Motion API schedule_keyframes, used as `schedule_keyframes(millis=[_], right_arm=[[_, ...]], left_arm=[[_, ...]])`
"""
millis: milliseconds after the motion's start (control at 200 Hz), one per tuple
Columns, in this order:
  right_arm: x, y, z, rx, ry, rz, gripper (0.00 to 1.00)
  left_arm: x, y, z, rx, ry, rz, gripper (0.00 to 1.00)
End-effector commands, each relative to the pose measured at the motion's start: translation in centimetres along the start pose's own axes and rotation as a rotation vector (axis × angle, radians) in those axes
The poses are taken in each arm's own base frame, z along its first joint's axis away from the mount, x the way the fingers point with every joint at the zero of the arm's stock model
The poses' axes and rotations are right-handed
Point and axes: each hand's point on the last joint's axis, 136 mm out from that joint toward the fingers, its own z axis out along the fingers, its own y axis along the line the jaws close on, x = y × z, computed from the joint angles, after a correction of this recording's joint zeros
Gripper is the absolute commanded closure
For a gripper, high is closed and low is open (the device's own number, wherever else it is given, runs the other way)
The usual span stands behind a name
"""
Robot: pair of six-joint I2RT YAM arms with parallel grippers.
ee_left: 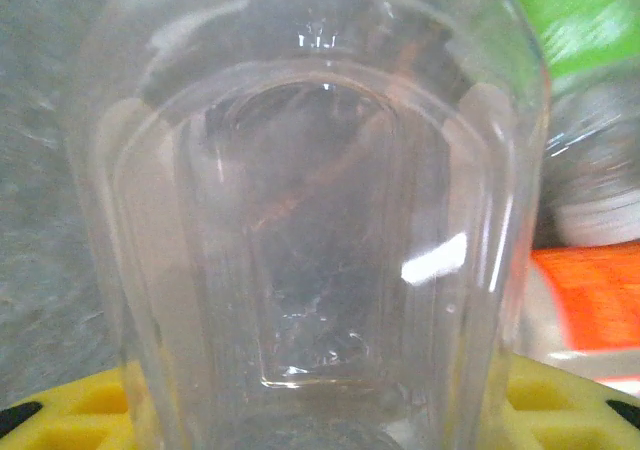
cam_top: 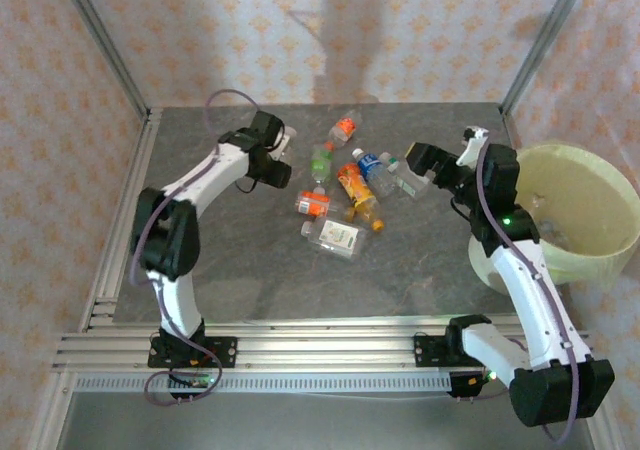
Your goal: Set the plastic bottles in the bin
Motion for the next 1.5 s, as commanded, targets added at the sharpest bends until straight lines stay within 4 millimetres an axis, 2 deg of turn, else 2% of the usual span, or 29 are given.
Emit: schedule_keyframes(millis=[0, 65, 165, 245, 430, 510, 621, 711, 896, 1031, 1161, 1241, 1381, 1496], right_arm=[[-0.6, 2.6, 0.7, -0.111, -0.025, 0.022, 0.01], [-0.2, 3.7, 1.4, -0.159, -0.006, 0.029, 0.01], [1.0, 5.5, 2.9, -0.212, 0.051, 0.024, 0.01], [2.3, 7.1, 4.1, -0.246, 0.107, 0.016, 0.01], [4.5, 11.3, 5.7, -0.359, 0.196, 0.043, 0.01], [5.0, 13.2, 5.9, -0.430, 0.230, 0.089, 0.01], [7.1, 15.1, 6.2, -0.466, 0.283, 0.067, 0.00], [8.2, 16.5, 6.3, -0.495, 0.304, 0.071, 0.01], [6.8, 19.7, 4.9, -0.670, 0.253, 0.133, 0.01], [6.2, 20.1, 4.1, -0.712, 0.205, 0.108, 0.01], [5.5, 18.2, 5.4, -0.585, 0.149, 0.139, 0.01], [4.9, 17.6, 5.9, -0.535, 0.120, 0.158, 0.05], [5.0, 18.8, 6.3, -0.549, 0.182, 0.151, 0.19], [5.2, 18.9, 6.8, -0.537, 0.203, 0.137, 0.32]], left_arm=[[-2.7, -1.9, -5.7, 0.069, -0.209, -0.113, 0.69], [-2.5, -4.0, -8.3, 0.102, -0.279, -0.093, 0.68], [-1.7, -7.0, -11.0, 0.140, -0.334, -0.044, 0.68], [-0.9, -8.8, -12.4, 0.150, -0.363, -0.016, 0.68], [0.4, -11.6, -15.5, 0.196, -0.453, 0.043, 0.68], [1.1, -12.7, -16.5, 0.233, -0.458, 0.088, 0.68], [1.7, -14.0, -17.8, 0.321, -0.441, 0.122, 0.67], [1.8, -14.3, -18.5, 0.337, -0.452, 0.141, 0.67], [1.7, -14.5, -18.4, 0.335, -0.455, 0.158, 0.66], [1.5, -14.8, -18.6, 0.350, -0.469, 0.164, 0.66], [1.9, -16.0, -19.4, 0.434, -0.487, 0.197, 0.67], [2.2, -16.3, -19.6, 0.460, -0.494, 0.205, 0.66], [2.7, -16.6, -19.9, 0.481, -0.475, 0.233, 0.65], [2.7, -16.6, -19.9, 0.476, -0.465, 0.243, 0.65]])
